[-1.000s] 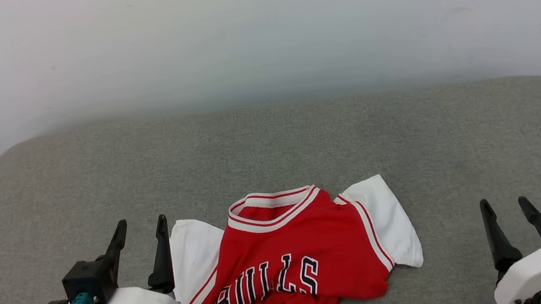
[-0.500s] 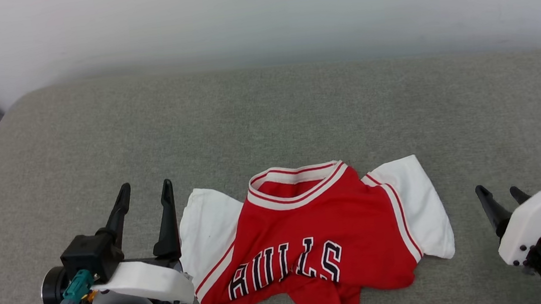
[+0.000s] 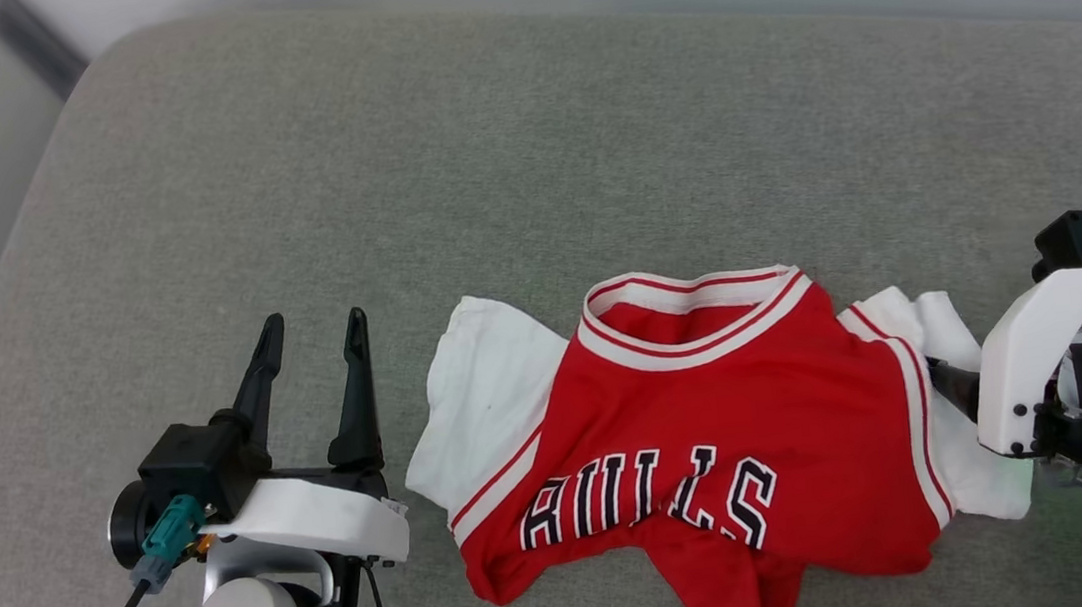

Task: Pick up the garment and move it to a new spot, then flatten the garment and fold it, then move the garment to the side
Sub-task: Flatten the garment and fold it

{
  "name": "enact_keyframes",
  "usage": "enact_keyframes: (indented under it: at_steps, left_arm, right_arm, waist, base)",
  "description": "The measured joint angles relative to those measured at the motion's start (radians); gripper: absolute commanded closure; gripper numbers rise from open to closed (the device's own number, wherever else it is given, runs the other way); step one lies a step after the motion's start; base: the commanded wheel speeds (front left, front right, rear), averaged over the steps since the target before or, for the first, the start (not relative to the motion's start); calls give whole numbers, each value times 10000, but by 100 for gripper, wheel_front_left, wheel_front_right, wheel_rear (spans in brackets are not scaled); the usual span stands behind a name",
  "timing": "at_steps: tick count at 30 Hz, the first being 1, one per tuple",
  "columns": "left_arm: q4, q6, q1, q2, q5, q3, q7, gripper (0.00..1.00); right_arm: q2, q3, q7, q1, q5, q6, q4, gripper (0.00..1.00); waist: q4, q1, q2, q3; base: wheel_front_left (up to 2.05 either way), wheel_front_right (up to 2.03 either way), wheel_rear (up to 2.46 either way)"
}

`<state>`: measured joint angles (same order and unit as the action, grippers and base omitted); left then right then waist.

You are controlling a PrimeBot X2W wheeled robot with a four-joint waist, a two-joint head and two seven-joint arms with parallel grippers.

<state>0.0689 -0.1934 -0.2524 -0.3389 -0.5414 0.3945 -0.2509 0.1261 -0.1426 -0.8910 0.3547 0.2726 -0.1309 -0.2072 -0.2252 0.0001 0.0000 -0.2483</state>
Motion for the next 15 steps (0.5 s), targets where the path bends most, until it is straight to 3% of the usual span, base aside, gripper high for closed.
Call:
enact_keyframes:
  at_steps: [7, 8, 9, 10, 15]
  left_arm:
    - [270, 169, -101, 198, 13, -17, -75, 0]
    - [303, 176, -113, 209, 13, -31, -77, 0]
    - [334, 186, -115, 217, 13, -42, -77, 0]
    - [370, 194, -115, 222, 10, -61, -77, 0]
    - [583, 267, -105, 151, -73, -111, -52, 0]
  right_arm:
    - [25, -251, -336, 357, 13, -8, -943, 0]
    - [0, -291, -370, 397, 65, -8, -1053, 52]
    - [-8, -301, -426, 439, 115, -8, -1133, 81]
    - [-6, -288, -441, 470, 150, -6, -1195, 100]
    - [-61, -10, -23, 466, 276, 0, -1310, 100]
  waist:
    - [-293, 0, 0, -177]
    - [-297, -1, 0, -169]
    - [-292, 0, 0, -156]
    - [-278, 0, 0, -137]
    - [-114, 0, 0, 66]
  base:
    - [0, 0, 0]
    - [0, 0, 0]
    - [0, 0, 0]
    - [0, 0, 0]
    - [0, 0, 0]
